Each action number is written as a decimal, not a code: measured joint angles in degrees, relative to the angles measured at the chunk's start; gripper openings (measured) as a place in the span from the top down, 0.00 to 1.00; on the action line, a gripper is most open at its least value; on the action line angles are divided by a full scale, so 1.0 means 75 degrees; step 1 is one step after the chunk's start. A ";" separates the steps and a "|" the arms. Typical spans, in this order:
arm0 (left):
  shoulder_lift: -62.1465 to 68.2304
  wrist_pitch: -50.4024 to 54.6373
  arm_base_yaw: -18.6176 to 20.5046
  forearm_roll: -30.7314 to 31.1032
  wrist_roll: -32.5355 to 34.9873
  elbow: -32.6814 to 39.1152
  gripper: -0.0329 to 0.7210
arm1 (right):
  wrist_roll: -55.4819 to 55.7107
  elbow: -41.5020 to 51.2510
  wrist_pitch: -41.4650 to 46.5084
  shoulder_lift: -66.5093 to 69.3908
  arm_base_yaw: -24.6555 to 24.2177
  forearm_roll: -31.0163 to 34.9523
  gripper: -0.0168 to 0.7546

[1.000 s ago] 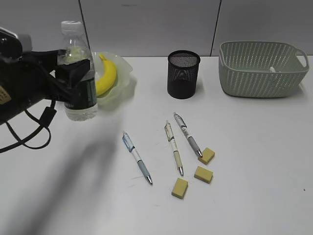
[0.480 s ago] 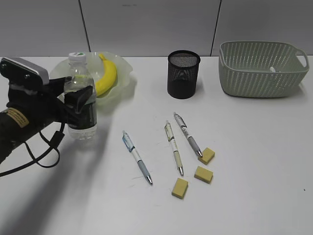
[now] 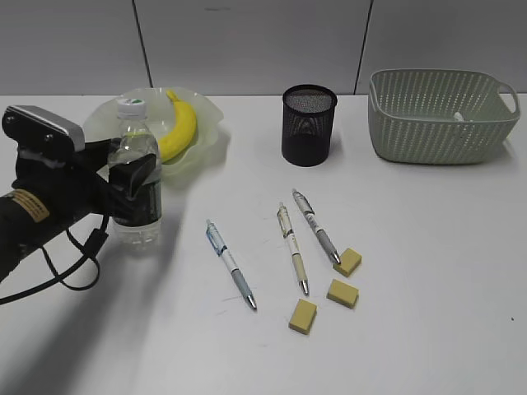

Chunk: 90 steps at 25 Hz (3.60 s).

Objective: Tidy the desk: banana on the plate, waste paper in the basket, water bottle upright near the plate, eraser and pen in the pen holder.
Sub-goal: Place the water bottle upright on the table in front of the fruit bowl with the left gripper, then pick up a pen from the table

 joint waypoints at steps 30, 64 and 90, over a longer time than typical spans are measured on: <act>-0.0086 -0.0613 0.0000 0.0304 0.0016 0.0863 0.39 | 0.0000 0.0000 0.0000 0.0000 0.0000 0.0000 0.60; -0.2233 -0.0328 0.0000 0.0300 -0.0639 0.1683 0.21 | 0.0003 0.0000 0.0000 0.0000 0.0000 0.0000 0.66; -1.1625 1.6532 0.0000 -0.0214 -0.1405 -0.0928 0.35 | 0.0009 0.0000 0.0000 0.0000 0.0000 0.0000 0.66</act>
